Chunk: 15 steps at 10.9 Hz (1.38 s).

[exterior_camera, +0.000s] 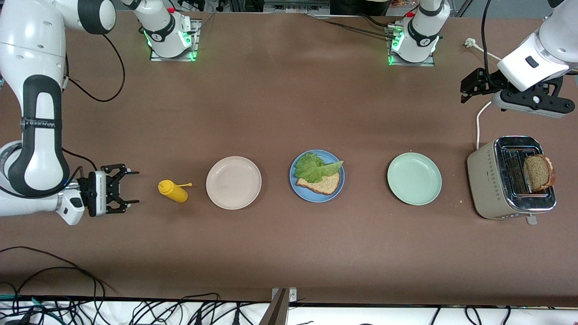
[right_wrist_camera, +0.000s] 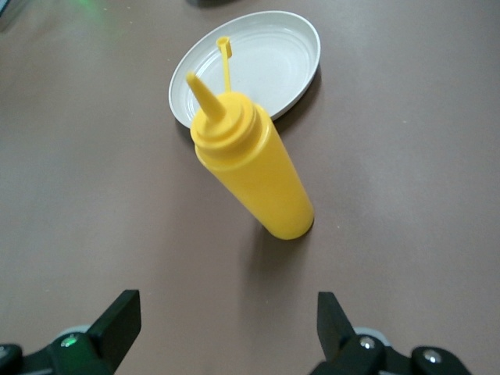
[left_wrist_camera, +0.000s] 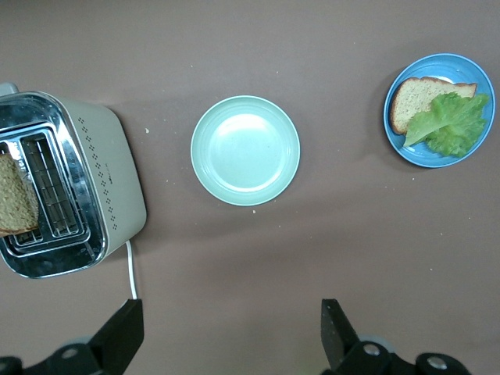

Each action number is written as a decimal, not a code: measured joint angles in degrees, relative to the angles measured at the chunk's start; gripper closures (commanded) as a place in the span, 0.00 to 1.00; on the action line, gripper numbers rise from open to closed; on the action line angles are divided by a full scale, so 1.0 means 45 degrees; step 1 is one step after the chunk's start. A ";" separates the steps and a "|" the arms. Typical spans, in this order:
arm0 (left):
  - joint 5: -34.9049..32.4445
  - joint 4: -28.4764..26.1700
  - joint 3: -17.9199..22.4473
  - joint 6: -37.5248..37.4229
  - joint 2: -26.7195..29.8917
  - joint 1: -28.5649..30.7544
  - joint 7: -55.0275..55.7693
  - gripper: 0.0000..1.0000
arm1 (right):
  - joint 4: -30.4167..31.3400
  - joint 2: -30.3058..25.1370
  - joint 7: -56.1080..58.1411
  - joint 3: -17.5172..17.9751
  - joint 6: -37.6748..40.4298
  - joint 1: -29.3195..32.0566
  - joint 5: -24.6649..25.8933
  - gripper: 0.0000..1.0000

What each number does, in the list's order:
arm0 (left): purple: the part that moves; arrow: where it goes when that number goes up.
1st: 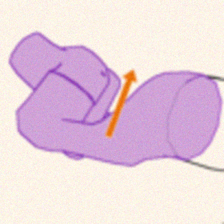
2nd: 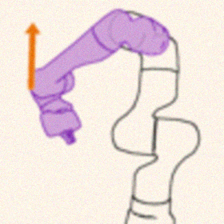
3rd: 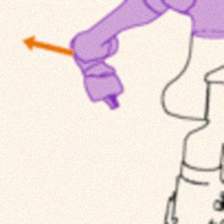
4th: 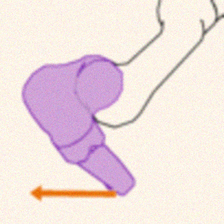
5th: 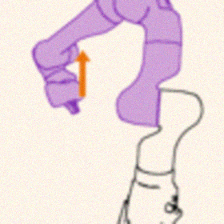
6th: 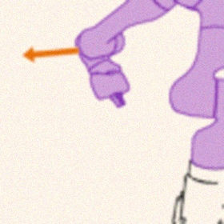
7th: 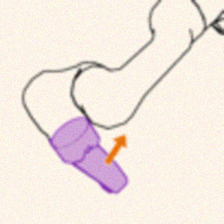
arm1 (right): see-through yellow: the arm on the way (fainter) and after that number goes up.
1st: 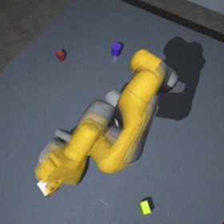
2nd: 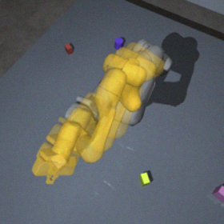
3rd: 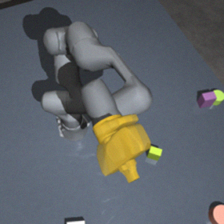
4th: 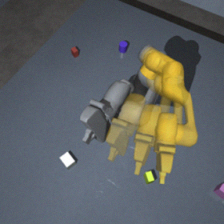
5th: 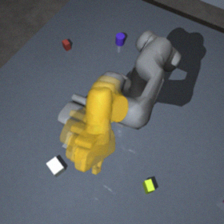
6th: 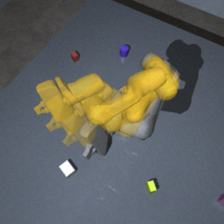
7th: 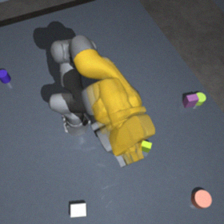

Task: Make sandwich in blue plate with both arms
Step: 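Close the right gripper around the yellow mustard bottle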

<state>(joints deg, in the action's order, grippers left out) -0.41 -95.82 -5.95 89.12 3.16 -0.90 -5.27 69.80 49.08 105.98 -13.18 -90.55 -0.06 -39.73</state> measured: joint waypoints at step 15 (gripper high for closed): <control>0.0000 0.0000 0.0000 0.0000 -0.0002 0.0000 0.0000 0.00 | 0.0000 0.2552 0.5216 0.0497 -0.0793 0.0033 -0.4144 0.00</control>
<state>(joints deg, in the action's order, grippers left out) -0.41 -95.82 -5.96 89.12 3.15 -0.90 -5.27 69.80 60.56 129.45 -10.95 -94.12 0.09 -58.38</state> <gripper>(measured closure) 0.000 0.000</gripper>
